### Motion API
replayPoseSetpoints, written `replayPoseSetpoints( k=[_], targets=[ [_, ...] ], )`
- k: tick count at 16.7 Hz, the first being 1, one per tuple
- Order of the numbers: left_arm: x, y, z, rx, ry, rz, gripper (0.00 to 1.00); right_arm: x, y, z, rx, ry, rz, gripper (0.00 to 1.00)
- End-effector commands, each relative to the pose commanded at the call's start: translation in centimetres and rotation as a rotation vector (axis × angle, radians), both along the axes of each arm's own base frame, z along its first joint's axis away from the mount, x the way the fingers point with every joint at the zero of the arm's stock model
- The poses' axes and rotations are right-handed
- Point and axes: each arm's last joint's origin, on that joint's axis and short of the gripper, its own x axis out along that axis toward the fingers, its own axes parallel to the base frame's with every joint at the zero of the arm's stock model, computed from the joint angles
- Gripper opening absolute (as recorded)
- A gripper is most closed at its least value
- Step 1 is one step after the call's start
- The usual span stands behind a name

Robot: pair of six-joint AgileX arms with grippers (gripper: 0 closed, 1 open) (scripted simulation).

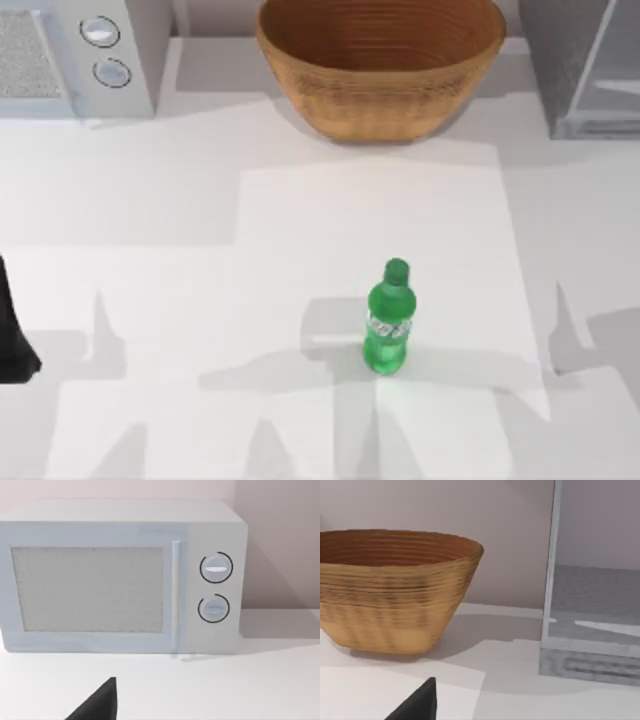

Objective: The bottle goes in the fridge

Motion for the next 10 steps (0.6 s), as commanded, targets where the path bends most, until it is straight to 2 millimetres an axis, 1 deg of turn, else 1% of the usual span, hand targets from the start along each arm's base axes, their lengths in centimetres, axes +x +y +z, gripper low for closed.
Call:
replayPoseSetpoints(
  k=[3, 5, 8, 10],
  targets=[
    [0.0, 0.0, 0.0, 0.000, 0.000, 0.000, 1.00, 1.6, 1.9, -0.3, -0.007, 0.025, 0.103, 1.00],
    [0.0, 0.0, 0.0, 0.000, 0.000, 0.000, 1.00, 2.7, 3.4, -0.9, -0.015, 0.046, 0.176, 1.00],
    [0.0, 0.0, 0.0, 0.000, 0.000, 0.000, 1.00, 3.8, 6.0, -2.5, -0.029, 0.080, 0.285, 1.00],
    [0.0, 0.0, 0.0, 0.000, 0.000, 0.000, 1.00, 4.1, 7.8, -3.9, -0.040, 0.102, 0.356, 1.00]
  ],
)
